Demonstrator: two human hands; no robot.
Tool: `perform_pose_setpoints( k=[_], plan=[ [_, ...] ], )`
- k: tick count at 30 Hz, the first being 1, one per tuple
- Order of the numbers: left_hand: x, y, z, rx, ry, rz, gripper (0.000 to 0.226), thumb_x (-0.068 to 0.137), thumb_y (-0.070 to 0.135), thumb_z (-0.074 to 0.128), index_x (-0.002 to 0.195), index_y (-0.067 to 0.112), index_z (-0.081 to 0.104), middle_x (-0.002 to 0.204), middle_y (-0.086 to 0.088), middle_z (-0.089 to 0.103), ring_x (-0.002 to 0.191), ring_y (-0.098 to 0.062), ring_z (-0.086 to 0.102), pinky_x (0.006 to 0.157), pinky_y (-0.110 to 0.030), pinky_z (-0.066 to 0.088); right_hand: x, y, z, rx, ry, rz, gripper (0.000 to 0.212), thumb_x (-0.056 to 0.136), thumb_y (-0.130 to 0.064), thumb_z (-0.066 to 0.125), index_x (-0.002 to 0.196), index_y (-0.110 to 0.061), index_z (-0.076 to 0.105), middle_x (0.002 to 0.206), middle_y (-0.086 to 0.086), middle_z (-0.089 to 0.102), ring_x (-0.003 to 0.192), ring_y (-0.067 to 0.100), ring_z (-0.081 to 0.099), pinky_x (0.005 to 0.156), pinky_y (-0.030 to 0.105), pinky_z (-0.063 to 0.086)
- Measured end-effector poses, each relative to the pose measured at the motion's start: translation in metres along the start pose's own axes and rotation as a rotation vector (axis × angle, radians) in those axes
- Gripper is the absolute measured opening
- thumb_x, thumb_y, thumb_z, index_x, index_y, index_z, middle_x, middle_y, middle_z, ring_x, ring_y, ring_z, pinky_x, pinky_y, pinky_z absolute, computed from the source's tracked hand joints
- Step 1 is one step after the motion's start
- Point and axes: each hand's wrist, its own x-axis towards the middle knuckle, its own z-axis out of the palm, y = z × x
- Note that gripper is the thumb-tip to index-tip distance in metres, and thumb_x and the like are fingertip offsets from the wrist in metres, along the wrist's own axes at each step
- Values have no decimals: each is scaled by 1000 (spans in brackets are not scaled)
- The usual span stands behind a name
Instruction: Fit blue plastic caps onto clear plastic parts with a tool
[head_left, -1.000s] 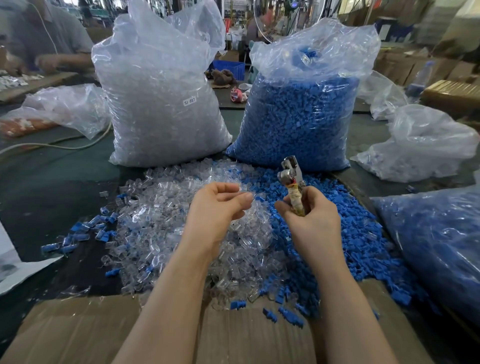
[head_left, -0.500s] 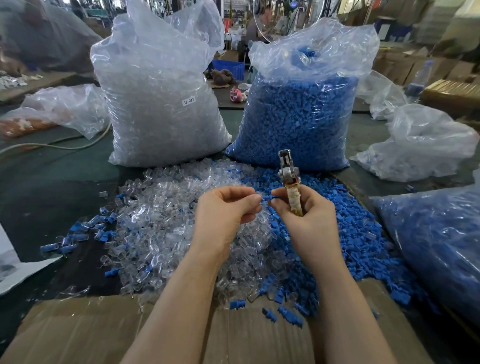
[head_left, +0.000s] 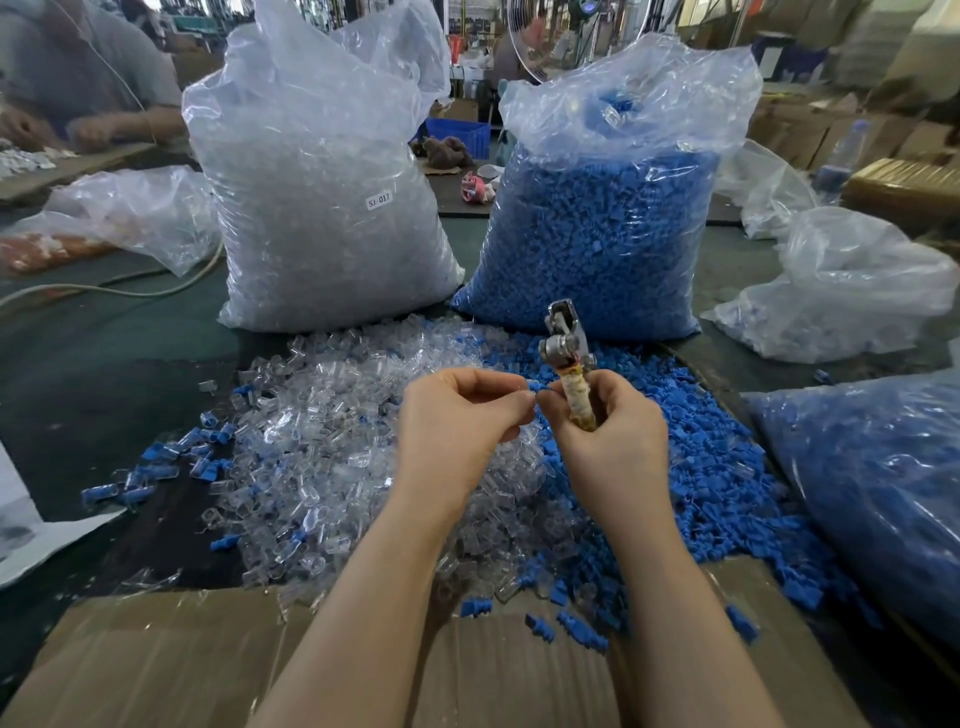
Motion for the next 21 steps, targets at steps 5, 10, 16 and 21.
perform_pose_setpoints(
  k=[5, 10, 16, 21],
  plan=[
    [-2, -1, 3, 167, 18, 118, 11, 78, 11, 81, 78, 21, 78, 69, 4, 74, 72, -14, 73, 74, -40, 62, 1, 0, 1, 15, -20, 47, 15, 87, -34, 71, 90, -20, 66, 70, -8, 64, 60, 3, 56, 56, 23, 41],
    [-2, -4, 5, 248, 40, 198, 11, 78, 11, 80, 83, 21, 79, 71, 8, 74, 68, -3, 70, 66, -22, 58, 3, -3, -2, 94, -67, 83, 7, 87, -27, 72, 86, -21, 68, 71, -5, 68, 63, 11, 60, 60, 37, 51],
    [-2, -6, 7, 275, 74, 247, 15, 77, 10, 80, 79, 24, 76, 69, 12, 72, 66, 2, 68, 61, -13, 52, 2, -5, -5, 147, -108, 94, 8, 88, -21, 69, 81, -18, 68, 70, 7, 67, 58, 21, 52, 58, 49, 47],
    [-2, -8, 9, 259, 106, 267, 12, 78, 15, 82, 77, 24, 75, 69, 15, 72, 66, 2, 68, 62, -15, 55, 1, -10, -7, 225, -139, 121, 13, 87, -13, 67, 80, -23, 70, 77, 6, 71, 78, 31, 64, 72, 50, 55]
  ],
)
